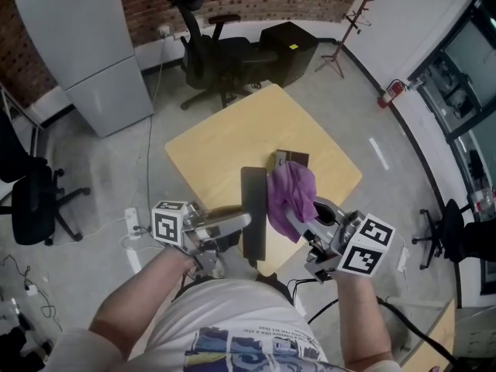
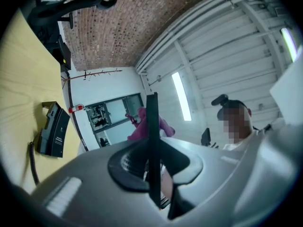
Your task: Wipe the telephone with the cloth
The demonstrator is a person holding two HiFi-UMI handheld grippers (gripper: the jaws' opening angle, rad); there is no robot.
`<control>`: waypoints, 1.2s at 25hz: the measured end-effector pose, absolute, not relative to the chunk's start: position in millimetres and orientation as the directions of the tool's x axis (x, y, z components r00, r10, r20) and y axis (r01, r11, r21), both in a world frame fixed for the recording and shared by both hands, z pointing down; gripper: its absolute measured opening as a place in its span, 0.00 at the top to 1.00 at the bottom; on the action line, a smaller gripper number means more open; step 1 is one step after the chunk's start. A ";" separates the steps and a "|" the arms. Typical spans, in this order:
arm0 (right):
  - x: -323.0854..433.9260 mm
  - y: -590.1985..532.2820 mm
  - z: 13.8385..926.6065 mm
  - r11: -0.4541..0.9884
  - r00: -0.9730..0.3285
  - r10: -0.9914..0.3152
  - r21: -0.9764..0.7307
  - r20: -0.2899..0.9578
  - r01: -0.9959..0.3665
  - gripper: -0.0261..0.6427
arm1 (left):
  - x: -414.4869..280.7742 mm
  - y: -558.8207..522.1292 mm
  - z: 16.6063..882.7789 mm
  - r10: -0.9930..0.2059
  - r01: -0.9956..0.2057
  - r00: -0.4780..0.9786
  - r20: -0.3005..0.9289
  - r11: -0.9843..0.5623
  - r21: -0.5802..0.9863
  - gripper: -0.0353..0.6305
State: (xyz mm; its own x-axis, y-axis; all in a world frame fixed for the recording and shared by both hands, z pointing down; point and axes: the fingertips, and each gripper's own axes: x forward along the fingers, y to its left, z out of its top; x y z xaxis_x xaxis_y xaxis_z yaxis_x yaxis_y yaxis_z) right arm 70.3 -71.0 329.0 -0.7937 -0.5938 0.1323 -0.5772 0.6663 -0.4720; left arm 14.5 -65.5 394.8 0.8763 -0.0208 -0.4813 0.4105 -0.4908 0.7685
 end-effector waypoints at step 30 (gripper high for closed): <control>76.6 -62.5 320.8 0.667 -0.817 -0.576 -0.568 0.018 -0.483 0.89 | 16.3 -31.6 374.9 0.126 0.548 0.818 -0.561 -0.465 0.695 0.83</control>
State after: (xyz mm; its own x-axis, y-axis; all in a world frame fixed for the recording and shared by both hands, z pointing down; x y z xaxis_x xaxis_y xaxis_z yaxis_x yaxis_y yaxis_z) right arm 76.6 -62.5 320.8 -0.8170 -0.5763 0.0184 -0.4831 0.6667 -0.5675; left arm 16.3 -31.6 374.9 0.8183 0.1258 -0.5608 0.5479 -0.4653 0.6952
